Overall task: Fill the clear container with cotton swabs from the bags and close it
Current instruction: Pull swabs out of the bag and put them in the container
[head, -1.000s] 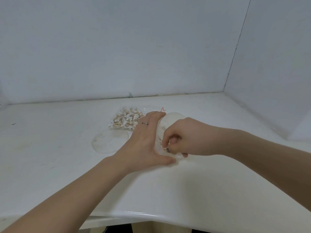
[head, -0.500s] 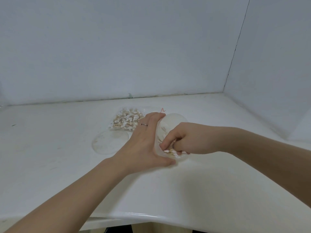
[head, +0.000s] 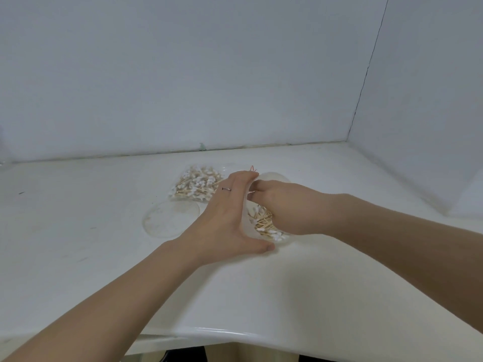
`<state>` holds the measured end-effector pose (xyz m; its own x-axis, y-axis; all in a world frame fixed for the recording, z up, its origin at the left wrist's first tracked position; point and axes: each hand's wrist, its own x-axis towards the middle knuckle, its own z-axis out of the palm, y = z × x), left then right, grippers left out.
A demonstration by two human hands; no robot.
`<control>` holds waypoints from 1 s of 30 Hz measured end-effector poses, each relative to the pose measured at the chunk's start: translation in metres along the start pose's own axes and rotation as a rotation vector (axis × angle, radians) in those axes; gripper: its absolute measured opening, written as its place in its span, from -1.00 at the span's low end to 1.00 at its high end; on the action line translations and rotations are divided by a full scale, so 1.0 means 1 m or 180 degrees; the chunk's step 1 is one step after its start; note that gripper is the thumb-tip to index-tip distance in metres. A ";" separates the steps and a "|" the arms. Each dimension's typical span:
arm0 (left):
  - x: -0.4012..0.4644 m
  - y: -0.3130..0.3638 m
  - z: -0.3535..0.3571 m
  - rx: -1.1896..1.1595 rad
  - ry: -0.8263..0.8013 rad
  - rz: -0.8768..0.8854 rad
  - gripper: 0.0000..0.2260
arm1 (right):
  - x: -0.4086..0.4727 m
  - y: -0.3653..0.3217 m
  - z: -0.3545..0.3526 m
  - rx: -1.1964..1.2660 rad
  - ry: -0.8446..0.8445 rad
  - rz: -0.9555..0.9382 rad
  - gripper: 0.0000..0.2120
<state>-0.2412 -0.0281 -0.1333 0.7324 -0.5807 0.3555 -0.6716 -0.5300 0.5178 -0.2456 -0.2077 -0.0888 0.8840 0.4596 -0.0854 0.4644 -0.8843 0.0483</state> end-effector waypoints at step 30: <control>0.001 0.003 0.001 0.0072 -0.0033 0.0104 -0.01 | -0.002 -0.010 -0.006 0.1903 0.0131 0.1011 -0.48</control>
<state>-0.2423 -0.0308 -0.1317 0.7089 -0.6043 0.3638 -0.6976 -0.5244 0.4882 -0.2515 -0.1990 -0.0829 0.9795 0.1622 -0.1195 0.0829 -0.8649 -0.4950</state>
